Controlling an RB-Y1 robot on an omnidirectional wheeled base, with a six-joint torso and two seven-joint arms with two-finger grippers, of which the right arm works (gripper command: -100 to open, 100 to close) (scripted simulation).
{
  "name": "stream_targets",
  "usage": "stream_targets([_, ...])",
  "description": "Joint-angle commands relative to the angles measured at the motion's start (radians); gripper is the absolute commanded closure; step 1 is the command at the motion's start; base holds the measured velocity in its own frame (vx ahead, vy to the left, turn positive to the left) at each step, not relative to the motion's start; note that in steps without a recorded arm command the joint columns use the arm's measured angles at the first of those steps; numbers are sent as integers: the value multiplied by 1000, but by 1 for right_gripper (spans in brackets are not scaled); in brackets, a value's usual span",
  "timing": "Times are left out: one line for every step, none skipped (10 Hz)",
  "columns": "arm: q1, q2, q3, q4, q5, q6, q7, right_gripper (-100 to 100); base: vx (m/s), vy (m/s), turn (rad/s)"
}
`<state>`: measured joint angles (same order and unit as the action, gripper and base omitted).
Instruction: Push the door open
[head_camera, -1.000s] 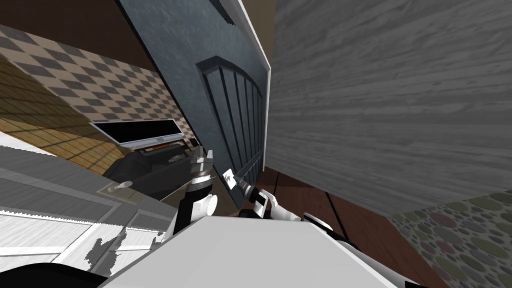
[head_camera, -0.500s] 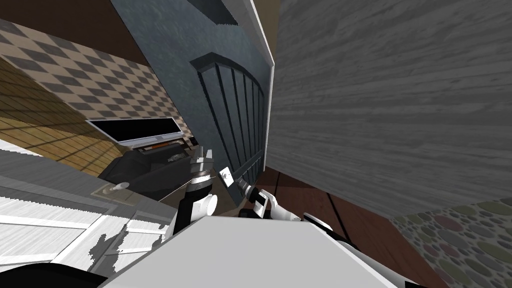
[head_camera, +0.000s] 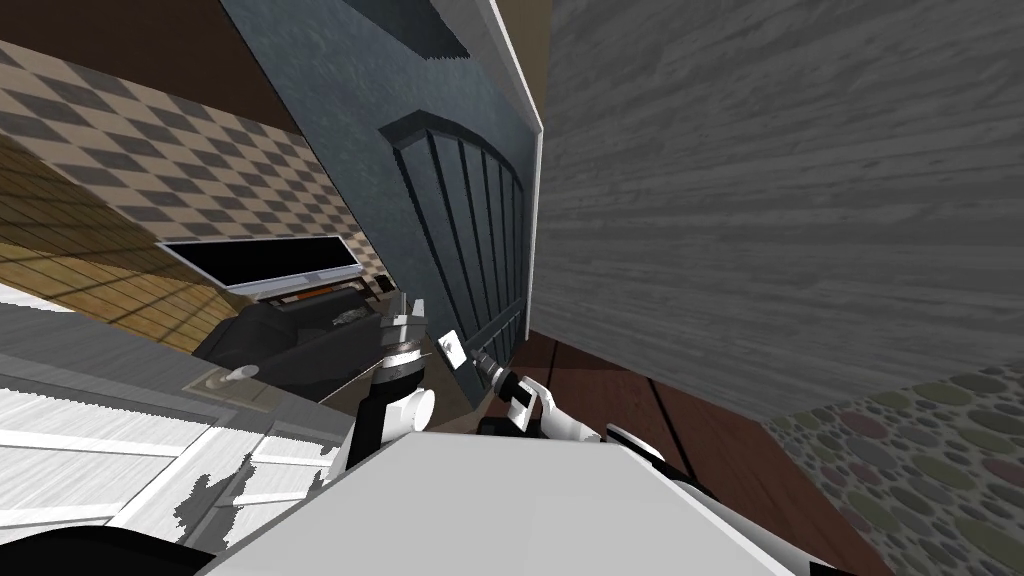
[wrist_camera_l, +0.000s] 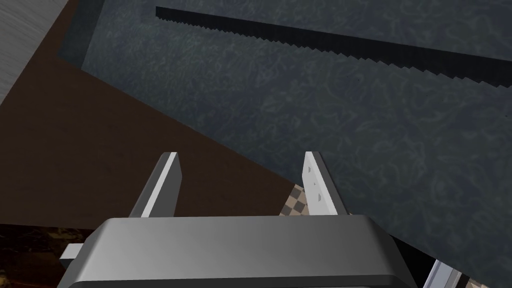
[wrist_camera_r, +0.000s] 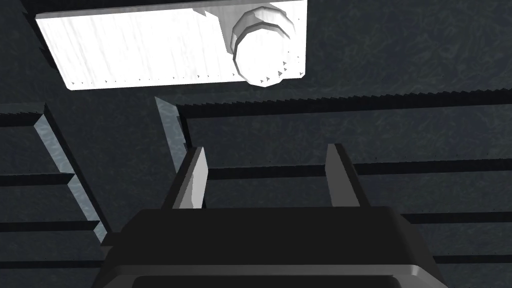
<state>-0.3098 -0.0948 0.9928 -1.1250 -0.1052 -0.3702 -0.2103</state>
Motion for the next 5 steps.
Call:
stream_targets([7, 8, -28, 6, 4, 9, 13, -100, -181, 34, -87])
stream_targets([8, 16, -48, 14, 5, 13, 20, -100, -178, 31, -69])
stream_targets([-1, 15, -37, 19, 3, 7, 12, -100, -80, 13, -13])
stream_targets([-2, 16, -46, 28, 5, 7, 17, -100, 26, 127, 56])
stream_targets([-2, 17, -48, 31, 6, 6, 18, -100, 96, 158, 23])
